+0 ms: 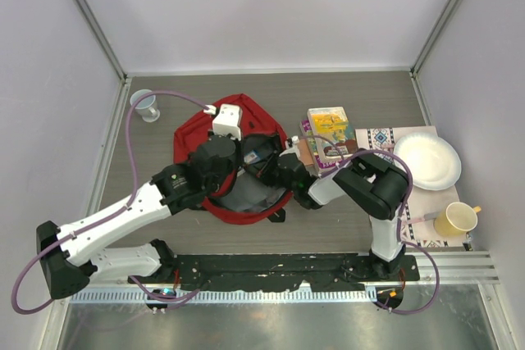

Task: Pack the student bag
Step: Place the book in the student bag.

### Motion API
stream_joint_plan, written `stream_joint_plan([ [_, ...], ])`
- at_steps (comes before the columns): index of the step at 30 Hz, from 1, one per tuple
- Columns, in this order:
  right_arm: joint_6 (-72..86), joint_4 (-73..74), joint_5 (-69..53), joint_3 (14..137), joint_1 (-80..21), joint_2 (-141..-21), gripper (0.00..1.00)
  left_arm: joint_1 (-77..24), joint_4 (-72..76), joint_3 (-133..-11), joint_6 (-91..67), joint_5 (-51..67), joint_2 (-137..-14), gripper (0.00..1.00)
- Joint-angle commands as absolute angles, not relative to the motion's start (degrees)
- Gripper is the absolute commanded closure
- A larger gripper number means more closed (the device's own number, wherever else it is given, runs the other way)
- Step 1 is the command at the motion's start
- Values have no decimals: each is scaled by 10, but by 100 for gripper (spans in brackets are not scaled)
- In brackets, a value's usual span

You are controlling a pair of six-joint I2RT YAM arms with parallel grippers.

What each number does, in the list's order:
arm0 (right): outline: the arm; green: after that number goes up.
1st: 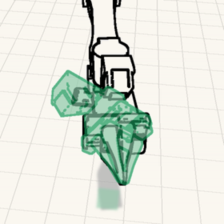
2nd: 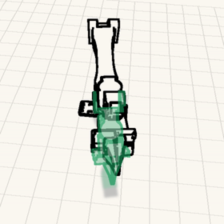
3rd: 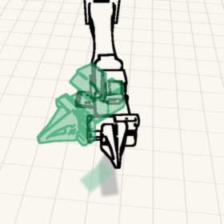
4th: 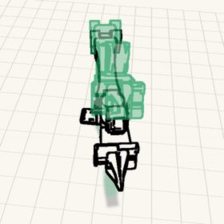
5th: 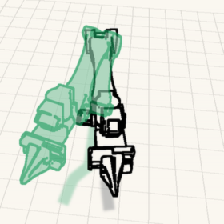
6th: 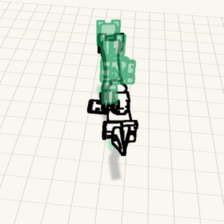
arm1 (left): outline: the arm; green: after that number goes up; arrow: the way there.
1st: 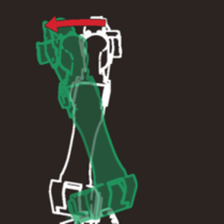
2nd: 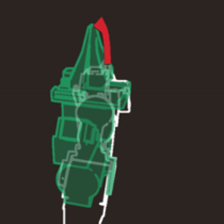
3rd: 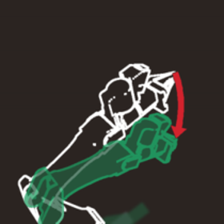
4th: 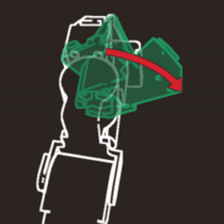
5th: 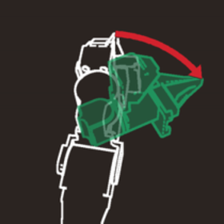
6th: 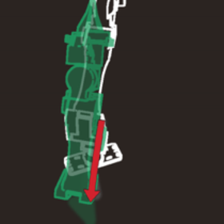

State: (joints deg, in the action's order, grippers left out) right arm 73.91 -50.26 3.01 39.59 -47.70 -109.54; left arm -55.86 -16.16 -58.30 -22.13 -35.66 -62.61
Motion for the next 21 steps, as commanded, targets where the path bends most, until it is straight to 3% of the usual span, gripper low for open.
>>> stream_joint_plan([
  [1, 744, -543, 51, 457, -480, -1108, 97, -555, -146, -585, -232, -353, -606, 100],
  [9, 751, -543, 48, 490, -482, -1157, 94, -555, -159, -582, -243, -347, -594, 100],
  [12, 730, -554, 62, 453, -488, -1123, 86, -555, -165, -575, -247, -352, -589, 100],
  [16, 679, -535, 87, 376, -495, -1036, 59, -553, -170, -564, -257, -360, -585, 100],
  [21, 597, -437, 100, 314, -506, -877, 44, -548, -170, -546, -255, -371, -580, 100],
])
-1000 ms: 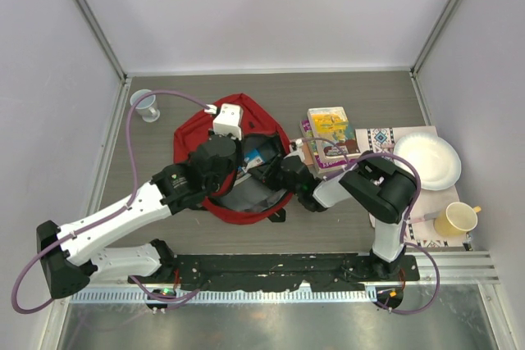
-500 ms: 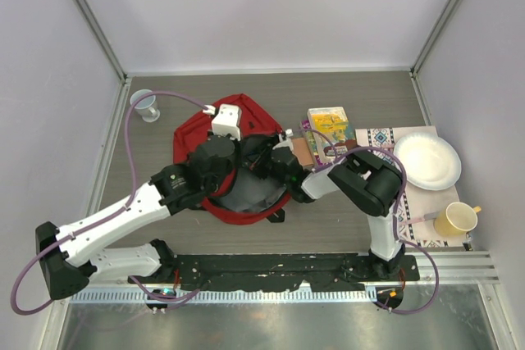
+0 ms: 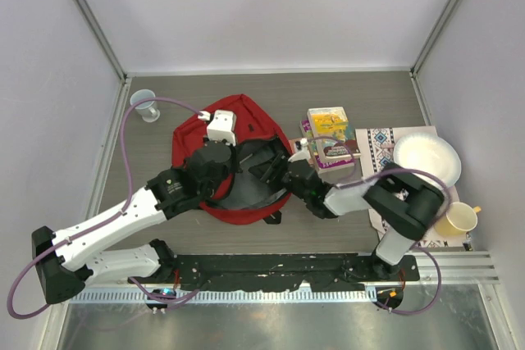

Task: Pack the student bag
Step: Place the book in the student bag, then pick up the book from the center of the board.

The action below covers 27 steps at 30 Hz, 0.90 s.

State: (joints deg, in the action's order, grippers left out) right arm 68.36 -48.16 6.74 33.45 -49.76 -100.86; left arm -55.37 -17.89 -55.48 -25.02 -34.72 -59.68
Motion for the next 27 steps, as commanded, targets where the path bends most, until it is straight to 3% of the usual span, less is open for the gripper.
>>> stream_joint_plan([
  [1, 589, -376, 98, 304, -506, -818, 43, -547, -171, -545, -255, -374, -579, 100],
  [11, 537, -42, 201, 256, -514, -408, 30, -536, -171, -514, -277, -360, -573, 100],
  [16, 515, 93, 273, 307, -513, -356, 23, -534, -183, -511, -300, -345, -577, 100],
  [19, 500, 145, 296, 355, -512, -382, 17, -534, -196, -518, -312, -316, -586, 89],
  [22, 480, 184, 322, 403, -505, -419, 11, -534, -235, -547, -331, -280, -611, 71],
  [25, 446, 209, 333, 451, -485, -462, 6, -534, -275, -576, -348, -257, -628, 66],
  [27, 427, 216, 309, 481, -430, -486, 5, -534, -288, -589, -361, -237, -630, 50],
])
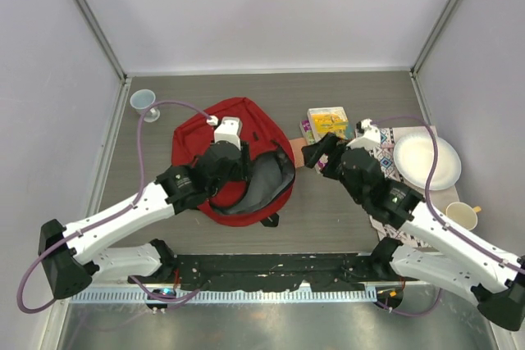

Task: Pack the student bag
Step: Pick up the book from the center of the board.

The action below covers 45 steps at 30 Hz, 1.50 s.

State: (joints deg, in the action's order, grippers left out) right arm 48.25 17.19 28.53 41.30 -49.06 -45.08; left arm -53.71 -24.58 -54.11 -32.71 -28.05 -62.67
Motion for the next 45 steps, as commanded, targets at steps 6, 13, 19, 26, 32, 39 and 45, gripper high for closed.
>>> stream_joint_plan([
  [6, 389, 191, 47, 514, -161, -583, 5, -534, -313, -677, -346, -228, -653, 11],
  [13, 364, 158, -100, 552, -25, -721, 5, -475, -250, -782, -305, -137, -797, 0],
  [19, 349, 119, -132, 576, 27, -834, 7, -432, -202, -888, -321, -55, -961, 0],
  [26, 325, 83, -127, 612, 41, -917, 7, -410, -172, -1005, -375, 39, -1111, 0],
  [32, 338, 29, -178, 619, 64, -986, 7, -397, -149, -1055, -418, 97, -1185, 0],
  [39, 343, -37, -252, 606, 68, -1027, 10, -395, -150, -1091, -428, 125, -1248, 0],
  [45, 351, -57, -287, 570, 68, -1020, 11, -393, -156, -1097, -439, 143, -1289, 0],
])
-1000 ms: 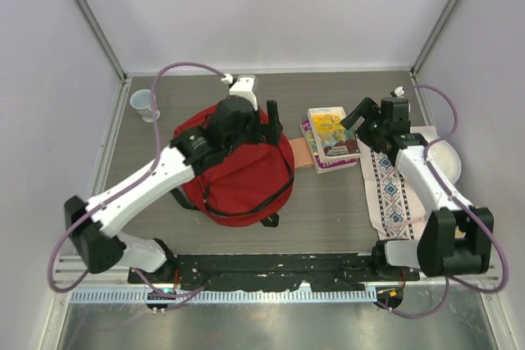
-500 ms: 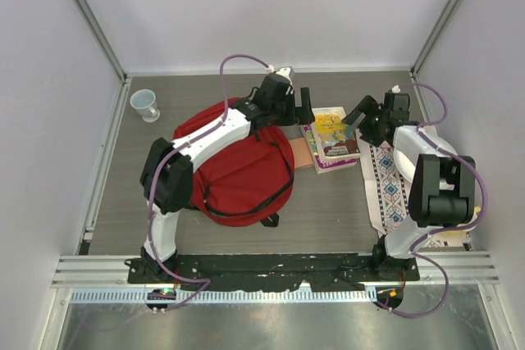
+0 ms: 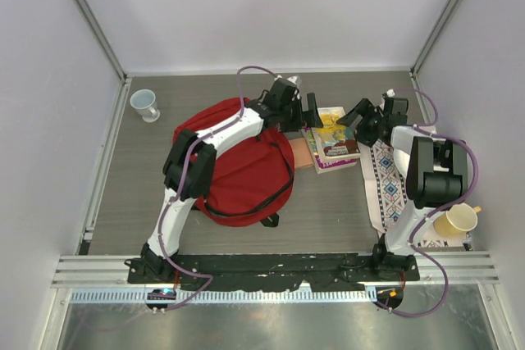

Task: Pack the student bag
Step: Pick up the book from the center of the board.

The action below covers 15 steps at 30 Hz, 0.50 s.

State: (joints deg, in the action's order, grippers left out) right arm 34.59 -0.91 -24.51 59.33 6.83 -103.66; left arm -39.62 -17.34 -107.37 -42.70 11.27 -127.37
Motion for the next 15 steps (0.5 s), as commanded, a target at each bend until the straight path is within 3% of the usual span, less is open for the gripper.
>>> stream_joint_plan([
  [1, 352, -59, -287, 563, 67, -1020, 11, -393, -155, -1095, -440, 145, -1295, 0],
  [8, 357, -76, -301, 521, 68, -1004, 13, -393, -154, -1101, -450, 167, -1325, 2],
  [11, 359, -81, -293, 502, 68, -982, 19, -393, -148, -1099, -454, 175, -1332, 2],
  [15, 355, -81, -288, 483, 67, -954, 42, -393, -150, -1112, -454, 196, -1343, 3],
])
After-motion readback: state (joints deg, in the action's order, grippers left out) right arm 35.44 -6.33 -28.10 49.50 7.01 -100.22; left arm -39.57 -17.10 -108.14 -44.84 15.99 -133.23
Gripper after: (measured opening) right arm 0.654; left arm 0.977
